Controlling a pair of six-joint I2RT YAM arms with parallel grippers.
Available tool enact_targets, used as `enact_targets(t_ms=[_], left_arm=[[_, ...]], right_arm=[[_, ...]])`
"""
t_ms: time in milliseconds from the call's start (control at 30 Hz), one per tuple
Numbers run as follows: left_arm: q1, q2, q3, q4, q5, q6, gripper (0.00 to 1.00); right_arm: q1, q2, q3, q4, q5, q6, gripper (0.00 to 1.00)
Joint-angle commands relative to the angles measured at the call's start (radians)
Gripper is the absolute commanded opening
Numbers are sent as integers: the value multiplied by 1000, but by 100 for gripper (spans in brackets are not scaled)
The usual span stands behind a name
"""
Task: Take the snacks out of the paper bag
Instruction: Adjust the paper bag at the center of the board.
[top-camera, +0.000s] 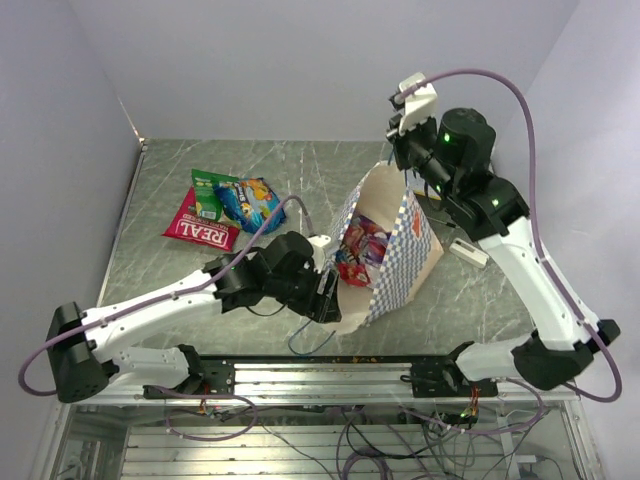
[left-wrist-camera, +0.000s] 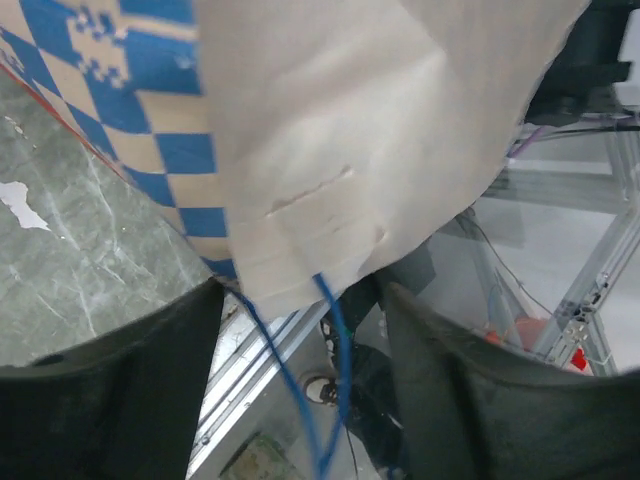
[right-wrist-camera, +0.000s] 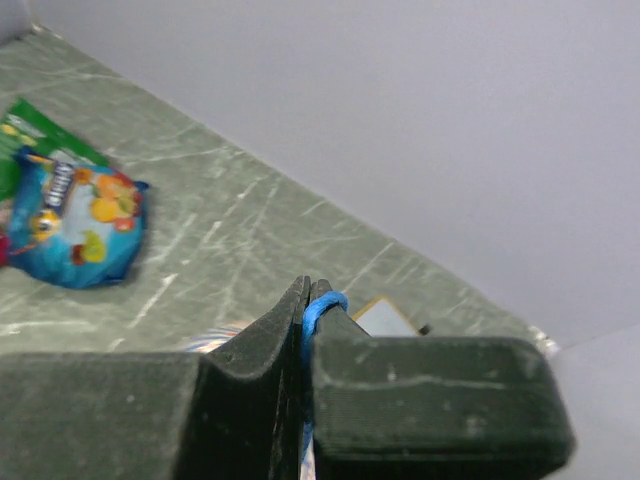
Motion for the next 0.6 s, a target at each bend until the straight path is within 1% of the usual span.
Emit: enact_targets(t_ms=[0,33,67,133,200,300,333,467,533,567], left_arm=[[-10,70,14,30,13,35,66],[-10,81,25,37,-1,38,59],[-10,92,36,55,-7,36,54],[-10,122,57,94,-10,26,48],[-10,161,87,115,-25,25,45],[-9,218,133,104,-83,37,44],[-8,231,140,101,-100,41,43],[-8,245,127,93,-139,54,45],[-8,230,100,80,-160,55,50],[-8,216,84,69,-170,55,55]], right_arm=[[-62,37,128,132,-43,-228,0],[-88,45,137,139,-84,-262,0],[-118,51,142,150,-130,-294,0],[-185,63,164,161,-239,-341,0],[-221,90,222,133,-313,-386,0],[-224,161,356,-39,-366,-439,0],[-223,158,362,-60,-400,-431,0],[-199,58,164,0,-529,-311,0],[-164,17,62,9,-563,-251,0],[-142,-4,10,14,-567,-225,0]])
